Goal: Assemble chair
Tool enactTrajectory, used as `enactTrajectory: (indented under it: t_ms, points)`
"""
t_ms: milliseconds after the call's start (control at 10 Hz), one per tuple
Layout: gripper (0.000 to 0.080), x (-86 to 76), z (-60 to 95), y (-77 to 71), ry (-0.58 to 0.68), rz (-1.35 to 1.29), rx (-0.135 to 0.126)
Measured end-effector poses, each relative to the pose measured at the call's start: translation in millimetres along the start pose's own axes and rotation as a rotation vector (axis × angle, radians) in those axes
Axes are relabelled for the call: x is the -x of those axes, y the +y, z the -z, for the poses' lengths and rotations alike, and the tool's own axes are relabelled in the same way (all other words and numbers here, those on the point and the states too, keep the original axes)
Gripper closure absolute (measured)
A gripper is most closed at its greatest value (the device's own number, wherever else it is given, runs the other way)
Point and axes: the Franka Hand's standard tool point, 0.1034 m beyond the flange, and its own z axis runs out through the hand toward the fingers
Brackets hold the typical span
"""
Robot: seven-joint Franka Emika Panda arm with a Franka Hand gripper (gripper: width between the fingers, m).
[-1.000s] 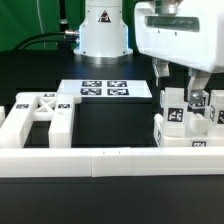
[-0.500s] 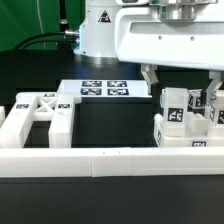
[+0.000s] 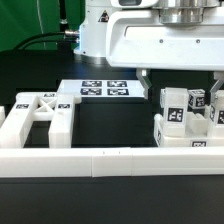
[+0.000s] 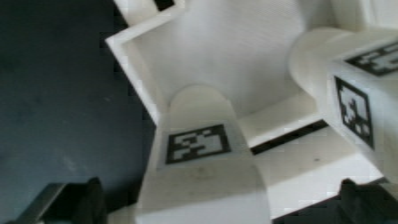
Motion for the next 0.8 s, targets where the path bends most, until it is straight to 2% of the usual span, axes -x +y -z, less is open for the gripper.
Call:
enactTrajectory:
  t_ms: [200, 400, 500, 600, 700, 800]
  points:
    - [0.0150, -0.4, 0.0, 0.9, 0.000, 0.134, 0.000]
    - [0.0150, -0.5, 0.1, 1.1, 0.000, 0.156, 0.000]
    - [0.0239, -1.0, 0.1, 1.9, 0.000, 0.157, 0.000]
    - [0.0374, -0.9, 0.1, 1.9, 0.000, 0.157, 0.000]
    - [0.0374, -0.9, 0.1, 1.9, 0.000, 0.157, 0.000]
    - [0.0514, -1.1, 0.2, 2.2, 0.000, 0.156, 0.000]
